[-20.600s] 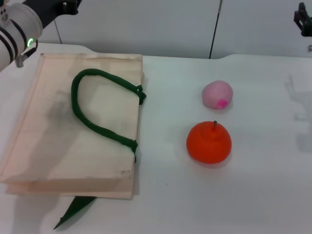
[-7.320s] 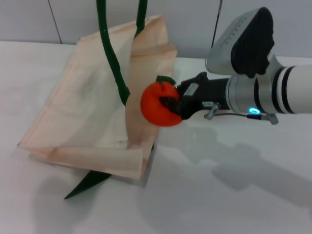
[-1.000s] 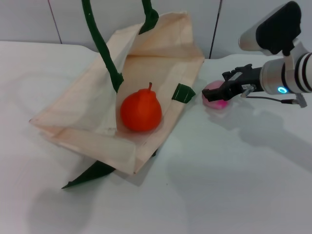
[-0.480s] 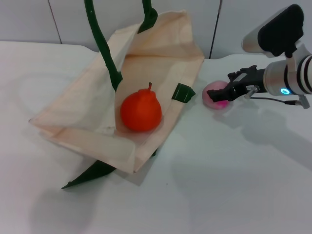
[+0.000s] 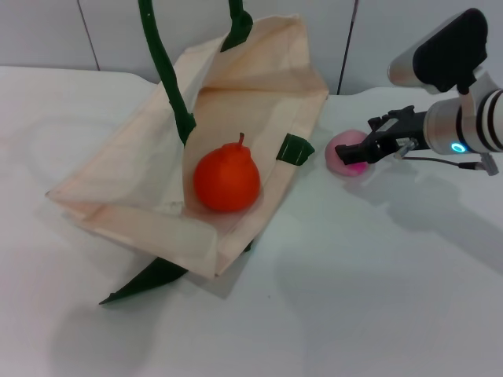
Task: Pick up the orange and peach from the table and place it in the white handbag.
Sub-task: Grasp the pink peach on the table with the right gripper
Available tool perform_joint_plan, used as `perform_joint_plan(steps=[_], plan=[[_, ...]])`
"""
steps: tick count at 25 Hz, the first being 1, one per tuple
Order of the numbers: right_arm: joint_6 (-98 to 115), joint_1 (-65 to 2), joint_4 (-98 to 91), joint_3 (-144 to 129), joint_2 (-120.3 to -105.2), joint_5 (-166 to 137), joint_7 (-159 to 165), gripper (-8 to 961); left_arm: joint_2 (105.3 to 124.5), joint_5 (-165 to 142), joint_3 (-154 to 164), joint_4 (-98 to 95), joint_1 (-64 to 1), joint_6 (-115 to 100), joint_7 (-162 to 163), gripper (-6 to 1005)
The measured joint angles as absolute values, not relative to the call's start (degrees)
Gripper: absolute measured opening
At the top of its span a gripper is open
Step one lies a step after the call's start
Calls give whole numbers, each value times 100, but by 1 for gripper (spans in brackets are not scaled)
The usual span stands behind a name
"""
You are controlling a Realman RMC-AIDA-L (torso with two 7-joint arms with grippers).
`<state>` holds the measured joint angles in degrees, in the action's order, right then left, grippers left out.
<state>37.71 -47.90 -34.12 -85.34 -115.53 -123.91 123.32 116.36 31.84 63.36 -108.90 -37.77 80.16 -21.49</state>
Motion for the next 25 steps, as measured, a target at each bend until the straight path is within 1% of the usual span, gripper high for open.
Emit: perform_joint_plan(steps=[8, 25], plan=[[3754, -4808, -3288, -8664, -11582, -12375, 12325, 824, 11633, 3174, 6337, -10890, -3795, 8016, -2161, 129], [3614, -4924, -3127, -8699, -11584, -12239, 12304, 821, 11637, 3172, 6337, -10880, -3863, 8016, -2156, 128]])
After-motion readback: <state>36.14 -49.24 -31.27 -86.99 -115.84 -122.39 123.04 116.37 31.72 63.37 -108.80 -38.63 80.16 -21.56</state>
